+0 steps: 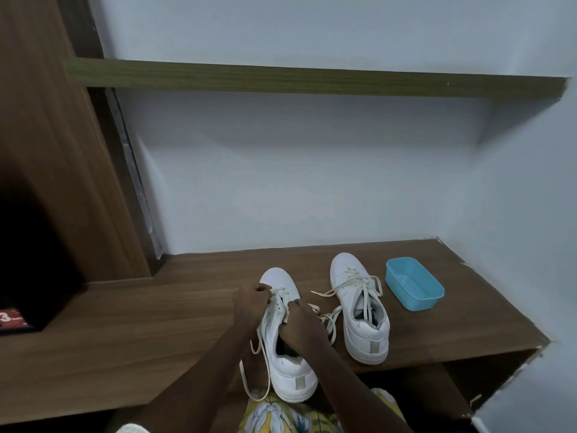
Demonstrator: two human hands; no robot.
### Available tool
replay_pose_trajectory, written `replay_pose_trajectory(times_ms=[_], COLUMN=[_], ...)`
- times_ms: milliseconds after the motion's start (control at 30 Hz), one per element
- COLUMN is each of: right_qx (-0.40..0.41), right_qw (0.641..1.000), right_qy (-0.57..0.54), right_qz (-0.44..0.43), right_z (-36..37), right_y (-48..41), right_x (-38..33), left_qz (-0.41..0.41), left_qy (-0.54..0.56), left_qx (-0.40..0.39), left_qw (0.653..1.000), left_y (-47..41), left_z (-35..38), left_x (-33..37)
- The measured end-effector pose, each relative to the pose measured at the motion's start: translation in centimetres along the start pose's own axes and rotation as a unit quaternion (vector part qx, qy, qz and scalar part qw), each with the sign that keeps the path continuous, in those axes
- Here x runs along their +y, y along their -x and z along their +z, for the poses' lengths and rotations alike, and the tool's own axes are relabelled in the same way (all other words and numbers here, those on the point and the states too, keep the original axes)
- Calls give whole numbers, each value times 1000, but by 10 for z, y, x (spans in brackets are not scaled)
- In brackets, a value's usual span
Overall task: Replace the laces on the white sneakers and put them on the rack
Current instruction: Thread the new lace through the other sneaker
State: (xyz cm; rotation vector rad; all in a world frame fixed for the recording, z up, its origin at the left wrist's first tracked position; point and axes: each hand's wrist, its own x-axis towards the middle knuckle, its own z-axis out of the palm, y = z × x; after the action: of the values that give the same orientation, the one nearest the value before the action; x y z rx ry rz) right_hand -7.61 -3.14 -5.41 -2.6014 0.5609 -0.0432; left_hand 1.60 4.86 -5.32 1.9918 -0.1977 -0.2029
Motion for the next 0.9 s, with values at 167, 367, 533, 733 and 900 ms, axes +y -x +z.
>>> replay_pose_trajectory(times_ms=[167,367,533,733,900], right_qx=[60,109,124,134,130], right_qw=[996,983,956,939,945], right_qy=[-52,-113,-226,-272,-253], right_qz=[31,91,137,162,164], right_z=[3,3,8,10,9], right_y=[-4,-6,-14,-16,-17], right_x=[7,14,15,19,21], left_qz=[3,32,46,56,57], left_qy=[-28,-94,-86,-97,-109], left_qx=[-6,-29,-30,-29,-34], left_qw=[1000,995,995,993,992], left_y=[-1,8,12,10,10], left_z=[9,18,25,28,31], left_x=[0,-3,-7,-10,-11])
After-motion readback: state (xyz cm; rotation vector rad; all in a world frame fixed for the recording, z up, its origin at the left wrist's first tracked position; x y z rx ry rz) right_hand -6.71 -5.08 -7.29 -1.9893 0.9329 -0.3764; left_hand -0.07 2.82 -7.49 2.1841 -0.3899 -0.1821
